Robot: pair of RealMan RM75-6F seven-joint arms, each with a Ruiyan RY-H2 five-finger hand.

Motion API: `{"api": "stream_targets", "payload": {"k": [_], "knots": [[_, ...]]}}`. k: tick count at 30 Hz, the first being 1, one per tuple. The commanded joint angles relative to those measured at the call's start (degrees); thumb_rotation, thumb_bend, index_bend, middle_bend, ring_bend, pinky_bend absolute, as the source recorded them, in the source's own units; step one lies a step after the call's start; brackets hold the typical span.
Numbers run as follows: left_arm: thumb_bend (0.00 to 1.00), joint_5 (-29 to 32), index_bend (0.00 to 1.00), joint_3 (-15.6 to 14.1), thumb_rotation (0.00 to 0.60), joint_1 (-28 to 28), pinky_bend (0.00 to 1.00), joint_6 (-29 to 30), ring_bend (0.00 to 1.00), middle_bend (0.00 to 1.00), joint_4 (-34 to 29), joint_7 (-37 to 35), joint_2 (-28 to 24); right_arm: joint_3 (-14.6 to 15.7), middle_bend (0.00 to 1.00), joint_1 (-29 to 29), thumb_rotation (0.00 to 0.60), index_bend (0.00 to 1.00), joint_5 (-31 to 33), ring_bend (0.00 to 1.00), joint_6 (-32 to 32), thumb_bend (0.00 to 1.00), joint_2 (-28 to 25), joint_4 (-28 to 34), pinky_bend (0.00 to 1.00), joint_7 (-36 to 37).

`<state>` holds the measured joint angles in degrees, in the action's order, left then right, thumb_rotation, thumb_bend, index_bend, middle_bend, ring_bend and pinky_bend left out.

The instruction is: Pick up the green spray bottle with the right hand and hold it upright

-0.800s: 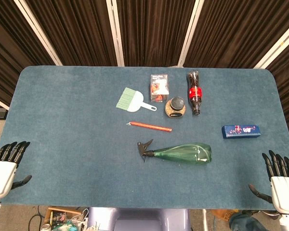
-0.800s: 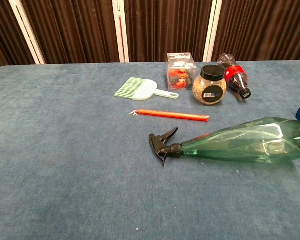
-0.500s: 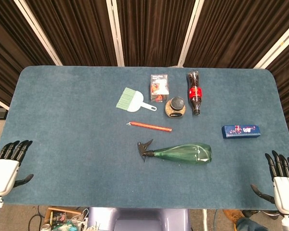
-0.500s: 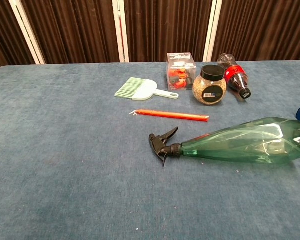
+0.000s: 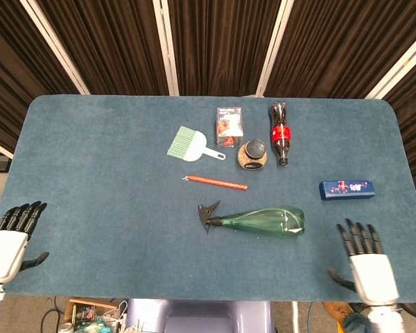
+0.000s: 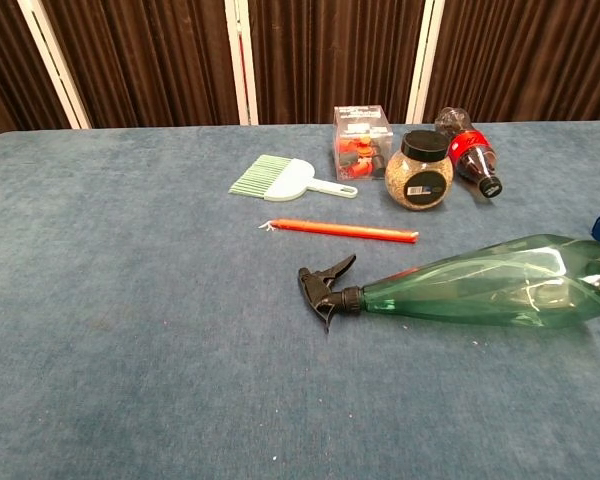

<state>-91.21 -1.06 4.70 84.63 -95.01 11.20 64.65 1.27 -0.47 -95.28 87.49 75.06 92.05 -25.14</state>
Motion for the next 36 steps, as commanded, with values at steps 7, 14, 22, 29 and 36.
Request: {"api": "stream_targets", "payload": {"k": [7, 14, 22, 29, 36], "knots": [[0.05, 0.65, 0.03, 0.04, 0.600, -0.46, 0.12, 0.58, 0.07, 0.06, 0.80, -1.98, -0.73, -0.81, 0.00, 3.06, 0.600, 0.00, -0.32, 0.00, -6.10, 0.22, 11.12, 4.15, 0.00, -21.20], [0.06, 1.43, 0.03, 0.22, 0.600, -0.61, 0.12, 0.55, 0.07, 0.06, 1.08, -3.83, -1.44, -1.22, 0.00, 5.46, 0.600, 0.00, -1.31, 0.00, -9.90, 0.22, 17.30, 2.99, 0.00, -31.80], [0.05, 2.05, 0.03, 0.59, 0.600, -0.69, 0.12, 0.73, 0.07, 0.06, 1.36, -4.97, -1.89, -5.85, 0.00, 9.81, 0.600, 0.00, 2.01, 0.00, -15.29, 0.22, 26.49, -0.40, 0.00, -43.31], [0.06, 2.94, 0.03, 0.91, 0.600, -0.73, 0.12, 0.54, 0.07, 0.06, 1.33, -5.16, -2.03, -10.19, 0.00, 14.16, 0.600, 0.03, 6.35, 0.00, -18.93, 0.22, 30.03, -2.88, 0.00, -49.09], [0.06, 5.46, 0.04, 1.58, 0.600, -0.18, 0.12, -1.37, 0.07, 0.06, 1.39, -4.82, -2.00, -13.36, 0.00, 18.91, 0.600, 0.14, 12.39, 0.00, -23.12, 0.22, 33.23, -8.02, 0.00, -54.79]]}}
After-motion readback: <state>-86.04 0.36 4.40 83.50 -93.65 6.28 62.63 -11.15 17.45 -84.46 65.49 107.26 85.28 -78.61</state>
